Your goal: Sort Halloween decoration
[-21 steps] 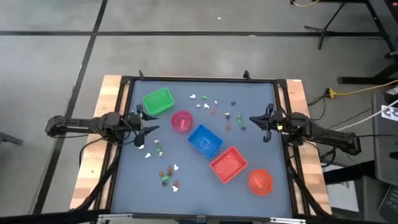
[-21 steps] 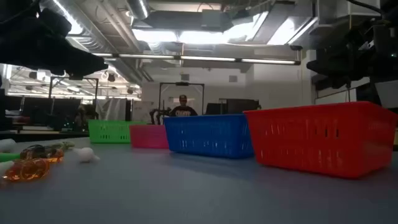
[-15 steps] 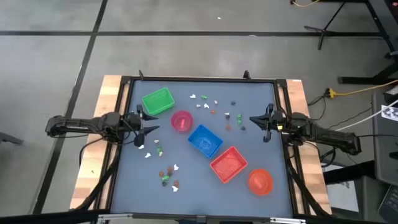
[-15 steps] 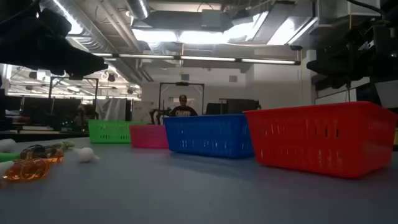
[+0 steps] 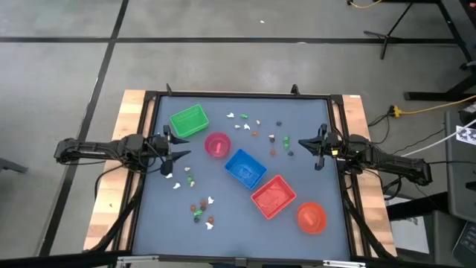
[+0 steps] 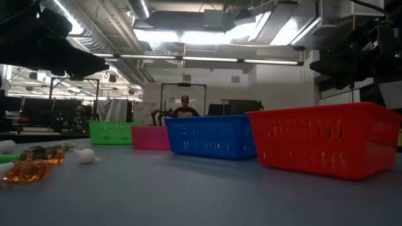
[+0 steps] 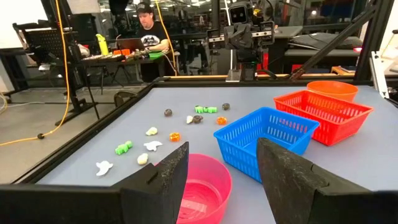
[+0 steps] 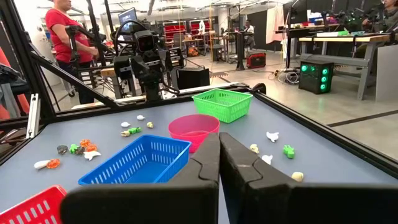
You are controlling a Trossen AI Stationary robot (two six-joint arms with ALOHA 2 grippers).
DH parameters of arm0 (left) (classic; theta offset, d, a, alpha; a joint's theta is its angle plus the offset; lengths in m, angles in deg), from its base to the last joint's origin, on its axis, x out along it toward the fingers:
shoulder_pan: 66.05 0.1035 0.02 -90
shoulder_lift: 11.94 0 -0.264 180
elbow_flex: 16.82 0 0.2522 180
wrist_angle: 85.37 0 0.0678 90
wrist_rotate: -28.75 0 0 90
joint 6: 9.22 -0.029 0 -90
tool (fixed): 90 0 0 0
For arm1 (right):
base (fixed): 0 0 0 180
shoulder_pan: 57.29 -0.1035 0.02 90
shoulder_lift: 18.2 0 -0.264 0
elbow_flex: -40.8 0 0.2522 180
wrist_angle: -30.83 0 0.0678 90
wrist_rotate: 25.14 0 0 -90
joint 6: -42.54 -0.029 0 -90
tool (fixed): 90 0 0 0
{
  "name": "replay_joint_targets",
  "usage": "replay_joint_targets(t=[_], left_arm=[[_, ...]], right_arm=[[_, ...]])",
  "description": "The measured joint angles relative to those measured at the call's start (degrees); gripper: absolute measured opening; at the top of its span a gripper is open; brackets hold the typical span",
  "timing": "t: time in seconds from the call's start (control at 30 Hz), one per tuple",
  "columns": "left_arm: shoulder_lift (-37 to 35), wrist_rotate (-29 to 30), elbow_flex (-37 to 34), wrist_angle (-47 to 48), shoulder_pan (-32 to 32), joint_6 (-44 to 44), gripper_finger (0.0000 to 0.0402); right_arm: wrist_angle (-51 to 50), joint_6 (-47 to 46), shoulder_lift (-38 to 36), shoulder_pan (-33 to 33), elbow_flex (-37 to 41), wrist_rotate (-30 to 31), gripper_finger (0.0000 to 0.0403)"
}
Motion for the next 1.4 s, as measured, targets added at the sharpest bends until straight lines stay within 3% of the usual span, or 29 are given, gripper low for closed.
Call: replay_joint_targets(t=[1.4], left_arm=[[0.0,0.0,0.0,0.0,0.0,0.0,0.0174]], right_arm=[[2.1,3.7,0.0,0.0,0.0,0.5,0.0003]])
